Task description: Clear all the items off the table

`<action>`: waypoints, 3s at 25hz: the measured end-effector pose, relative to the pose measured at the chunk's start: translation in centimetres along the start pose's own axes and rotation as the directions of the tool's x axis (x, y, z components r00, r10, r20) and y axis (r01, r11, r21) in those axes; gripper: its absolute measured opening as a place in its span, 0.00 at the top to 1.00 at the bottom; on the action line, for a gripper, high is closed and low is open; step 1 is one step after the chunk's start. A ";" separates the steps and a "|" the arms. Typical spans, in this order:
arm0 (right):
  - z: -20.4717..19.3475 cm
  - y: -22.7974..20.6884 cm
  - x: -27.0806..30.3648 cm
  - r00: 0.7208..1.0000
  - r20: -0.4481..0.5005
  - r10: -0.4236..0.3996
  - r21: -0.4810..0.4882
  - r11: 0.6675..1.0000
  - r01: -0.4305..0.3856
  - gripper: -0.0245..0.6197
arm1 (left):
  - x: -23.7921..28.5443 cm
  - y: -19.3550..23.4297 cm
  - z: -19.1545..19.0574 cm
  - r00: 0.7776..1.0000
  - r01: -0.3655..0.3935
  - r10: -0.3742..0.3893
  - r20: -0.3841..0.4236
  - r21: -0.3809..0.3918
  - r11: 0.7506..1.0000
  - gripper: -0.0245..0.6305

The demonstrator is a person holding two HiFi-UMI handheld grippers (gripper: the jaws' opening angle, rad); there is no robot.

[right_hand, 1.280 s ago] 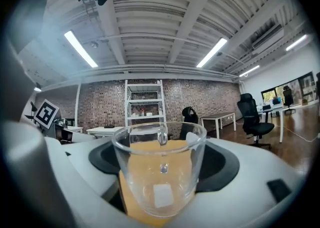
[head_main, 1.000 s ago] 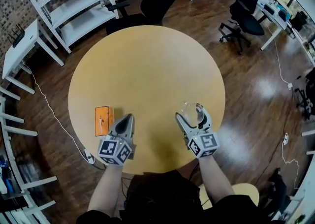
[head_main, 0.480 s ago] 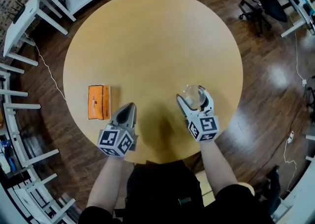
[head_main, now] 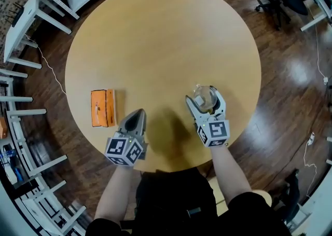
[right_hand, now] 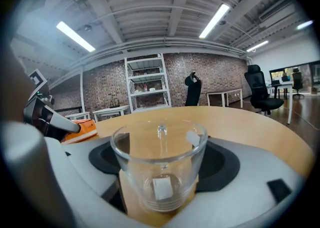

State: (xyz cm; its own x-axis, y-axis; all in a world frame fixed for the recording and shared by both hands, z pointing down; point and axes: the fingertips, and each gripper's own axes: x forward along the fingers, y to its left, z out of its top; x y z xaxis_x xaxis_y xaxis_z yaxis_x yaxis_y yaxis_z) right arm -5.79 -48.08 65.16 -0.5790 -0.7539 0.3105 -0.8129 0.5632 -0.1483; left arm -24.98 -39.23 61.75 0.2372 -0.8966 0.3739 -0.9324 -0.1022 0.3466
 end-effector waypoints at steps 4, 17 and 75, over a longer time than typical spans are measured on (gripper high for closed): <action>-0.7 0.4 -0.3 1.000 -0.004 0.010 -0.040 0.999 -0.011 0.31 | 0.3 -0.3 -0.4 1.000 0.015 -0.015 -0.019 0.006 1.000 0.96; -1.9 1.1 -0.4 0.999 -0.041 0.032 -0.056 0.998 -0.035 0.23 | 0.8 -0.8 -0.7 0.999 0.031 -0.031 -0.015 0.006 1.000 0.96; 16.0 22.9 -24.1 0.840 0.498 -0.217 0.012 0.970 0.243 0.96 | -26.4 8.6 12.2 0.848 0.272 -0.272 0.454 0.067 0.960 0.96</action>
State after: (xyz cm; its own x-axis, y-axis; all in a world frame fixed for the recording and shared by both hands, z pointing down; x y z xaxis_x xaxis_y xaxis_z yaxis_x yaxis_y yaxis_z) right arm -11.47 -22.39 39.30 -0.3414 -0.9236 -0.1743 -0.9300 0.3588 -0.0799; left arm -42.54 -21.63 44.37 0.3307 -0.9287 -0.1678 -0.8489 -0.3704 0.3770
